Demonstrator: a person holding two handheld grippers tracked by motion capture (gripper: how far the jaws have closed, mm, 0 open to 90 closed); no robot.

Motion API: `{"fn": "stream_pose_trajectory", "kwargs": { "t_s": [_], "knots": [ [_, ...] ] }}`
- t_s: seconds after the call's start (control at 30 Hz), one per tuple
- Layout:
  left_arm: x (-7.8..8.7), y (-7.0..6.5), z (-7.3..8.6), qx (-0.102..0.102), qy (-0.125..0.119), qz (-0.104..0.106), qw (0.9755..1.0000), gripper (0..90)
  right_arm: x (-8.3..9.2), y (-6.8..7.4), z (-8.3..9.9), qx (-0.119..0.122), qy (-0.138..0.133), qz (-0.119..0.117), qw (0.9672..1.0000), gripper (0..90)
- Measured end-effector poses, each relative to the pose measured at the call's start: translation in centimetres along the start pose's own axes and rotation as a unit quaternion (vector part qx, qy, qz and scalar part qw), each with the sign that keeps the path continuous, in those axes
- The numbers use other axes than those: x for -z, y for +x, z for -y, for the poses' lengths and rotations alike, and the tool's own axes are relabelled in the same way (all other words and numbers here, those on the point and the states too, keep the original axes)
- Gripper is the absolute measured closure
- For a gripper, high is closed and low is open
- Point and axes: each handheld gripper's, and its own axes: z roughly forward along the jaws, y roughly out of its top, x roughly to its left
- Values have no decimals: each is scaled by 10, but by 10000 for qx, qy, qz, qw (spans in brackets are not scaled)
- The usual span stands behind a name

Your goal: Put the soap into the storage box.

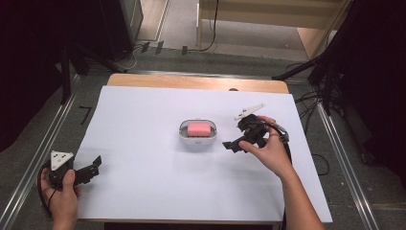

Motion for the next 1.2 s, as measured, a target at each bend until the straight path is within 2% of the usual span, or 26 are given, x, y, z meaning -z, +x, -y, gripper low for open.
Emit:
{"fn": "stream_pose_trajectory", "kwargs": {
  "t_s": [0.23, 0.6, 1.2],
  "knots": [
    [0, 0, 0, 10, -12, -1, 10000, 83, 6, -6, 20, -240, -12, 63, 9997, 14],
    [0, 0, 0, -14, -13, -2, 10000, 82, 12, -14, 42, -456, -43, 221, 9987, 4],
    [0, -1, 0, -34, -23, -22, 10000, 83, 27, -24, 80, -694, -173, 496, 9962, 4]
  ]
}}
